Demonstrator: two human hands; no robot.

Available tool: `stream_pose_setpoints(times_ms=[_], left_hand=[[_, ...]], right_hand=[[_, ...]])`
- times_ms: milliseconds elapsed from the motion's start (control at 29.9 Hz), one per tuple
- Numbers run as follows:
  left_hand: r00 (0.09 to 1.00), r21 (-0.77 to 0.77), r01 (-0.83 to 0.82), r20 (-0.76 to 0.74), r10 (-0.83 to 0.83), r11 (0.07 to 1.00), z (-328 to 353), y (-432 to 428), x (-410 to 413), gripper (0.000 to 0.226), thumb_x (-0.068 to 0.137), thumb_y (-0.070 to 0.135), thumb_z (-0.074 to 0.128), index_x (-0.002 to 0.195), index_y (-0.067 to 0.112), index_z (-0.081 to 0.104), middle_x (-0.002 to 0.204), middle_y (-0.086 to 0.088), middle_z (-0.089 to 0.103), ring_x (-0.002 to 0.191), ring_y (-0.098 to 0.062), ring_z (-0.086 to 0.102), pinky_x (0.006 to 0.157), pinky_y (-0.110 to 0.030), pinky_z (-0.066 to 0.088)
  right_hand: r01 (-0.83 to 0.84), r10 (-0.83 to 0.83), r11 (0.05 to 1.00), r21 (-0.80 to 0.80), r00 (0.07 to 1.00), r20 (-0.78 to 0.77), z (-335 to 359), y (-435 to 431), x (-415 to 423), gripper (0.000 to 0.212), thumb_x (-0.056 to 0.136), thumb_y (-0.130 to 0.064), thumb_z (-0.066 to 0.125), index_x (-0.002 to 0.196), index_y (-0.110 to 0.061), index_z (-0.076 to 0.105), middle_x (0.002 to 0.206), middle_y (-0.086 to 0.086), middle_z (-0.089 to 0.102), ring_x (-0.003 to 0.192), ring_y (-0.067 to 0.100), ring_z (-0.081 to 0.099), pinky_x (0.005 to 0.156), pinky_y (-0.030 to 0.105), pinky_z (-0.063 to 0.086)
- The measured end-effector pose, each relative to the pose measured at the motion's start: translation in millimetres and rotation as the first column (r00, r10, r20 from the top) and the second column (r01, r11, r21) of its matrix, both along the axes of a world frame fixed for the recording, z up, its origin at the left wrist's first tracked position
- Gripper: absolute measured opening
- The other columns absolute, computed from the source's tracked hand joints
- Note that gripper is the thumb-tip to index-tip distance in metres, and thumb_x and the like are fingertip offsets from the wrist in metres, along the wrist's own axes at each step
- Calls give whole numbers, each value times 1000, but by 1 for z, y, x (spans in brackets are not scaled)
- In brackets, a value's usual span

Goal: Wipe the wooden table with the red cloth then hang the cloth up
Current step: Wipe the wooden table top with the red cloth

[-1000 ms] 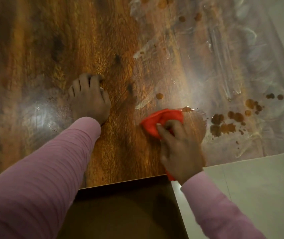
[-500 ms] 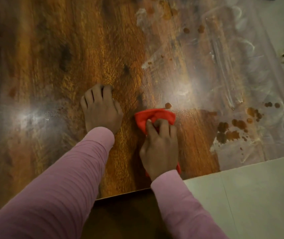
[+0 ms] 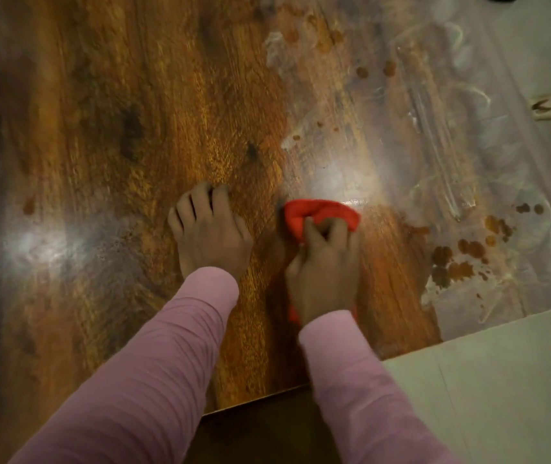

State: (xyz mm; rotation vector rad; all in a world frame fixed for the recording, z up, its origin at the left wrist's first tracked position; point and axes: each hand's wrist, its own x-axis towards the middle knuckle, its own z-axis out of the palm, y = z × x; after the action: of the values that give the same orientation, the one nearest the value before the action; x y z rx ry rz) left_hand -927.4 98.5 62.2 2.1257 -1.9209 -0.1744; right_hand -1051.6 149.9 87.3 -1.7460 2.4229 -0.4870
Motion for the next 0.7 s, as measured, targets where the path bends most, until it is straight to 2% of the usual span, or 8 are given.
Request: stream_pose_setpoints(times_ms=[100, 167, 334, 435, 501, 568, 635, 702], left_hand=[[999, -2, 0, -32, 0, 1000, 1, 0, 0, 44, 81, 24, 42, 120, 14, 58, 128, -12, 53, 117, -36, 45, 99, -52, 33], [999, -10, 6, -44, -7, 1000, 3, -2, 3, 45, 80, 26, 37, 117, 15, 60, 126, -12, 53, 116, -36, 45, 98, -52, 33], [999, -24, 6, -31, -7, 1000, 6, -26, 20, 45, 78, 28, 29, 108, 12, 59, 116, -14, 53, 105, -36, 46, 93, -49, 33], [1000, -35, -6, -14, 5, 999, 6, -43, 26, 40, 81, 24, 35, 111, 12, 58, 117, -15, 52, 106, -36, 45, 93, -49, 31], [1000, -25, 7, -9, -7, 1000, 4, -50, 25, 34, 83, 18, 43, 113, 13, 58, 120, -14, 51, 109, -36, 44, 95, -49, 30], [999, -9, 31, 16, -31, 999, 4, -54, 21, 33, 84, 16, 46, 115, 12, 57, 122, -14, 50, 110, -35, 43, 96, -49, 30], [998, 5, 38, 52, -38, 999, 5, -58, 18, 34, 84, 15, 48, 116, 12, 56, 124, -14, 49, 111, -36, 43, 96, -48, 30], [997, 13, 51, 66, -52, 999, 5, -60, 17, 35, 85, 15, 48, 119, 12, 55, 127, -14, 49, 113, -36, 43, 96, -48, 30]], right_hand=[[-222, 222, 975, -6, 974, 38, 1, 7, 17, 46, 77, -17, 43, 115, -9, 67, 108, 13, 59, 94, 33, 52, 77, 39, 47], [-251, 251, 968, -15, 968, 19, 1, 5, -10, 45, 76, -15, 46, 115, -9, 67, 109, 13, 59, 96, 35, 52, 79, 40, 47], [155, -154, 987, 29, 987, -44, 0, -29, -108, 38, 85, -14, 54, 122, -16, 64, 116, 14, 50, 109, 35, 44, 93, 42, 40], [283, -282, 959, 26, 959, -15, 1, -39, -96, 39, 85, -16, 55, 122, -19, 65, 119, 11, 48, 108, 35, 46, 90, 43, 42], [194, -194, 981, 14, 981, -17, 1, -36, -56, 39, 80, -16, 54, 117, -19, 66, 115, 11, 51, 102, 35, 47, 84, 40, 42], [-20, 20, 1000, -11, 1000, 9, 1, -27, -10, 44, 77, -19, 43, 114, -16, 67, 110, 10, 54, 97, 32, 48, 80, 37, 42], [-208, 209, 978, -24, 977, 41, 1, -15, 16, 50, 76, -20, 37, 115, -12, 67, 108, 10, 57, 94, 30, 49, 79, 37, 43], [-267, 269, 963, -40, 963, 35, 0, -15, 6, 46, 77, -16, 43, 116, -10, 67, 109, 11, 59, 94, 32, 50, 80, 39, 44]])
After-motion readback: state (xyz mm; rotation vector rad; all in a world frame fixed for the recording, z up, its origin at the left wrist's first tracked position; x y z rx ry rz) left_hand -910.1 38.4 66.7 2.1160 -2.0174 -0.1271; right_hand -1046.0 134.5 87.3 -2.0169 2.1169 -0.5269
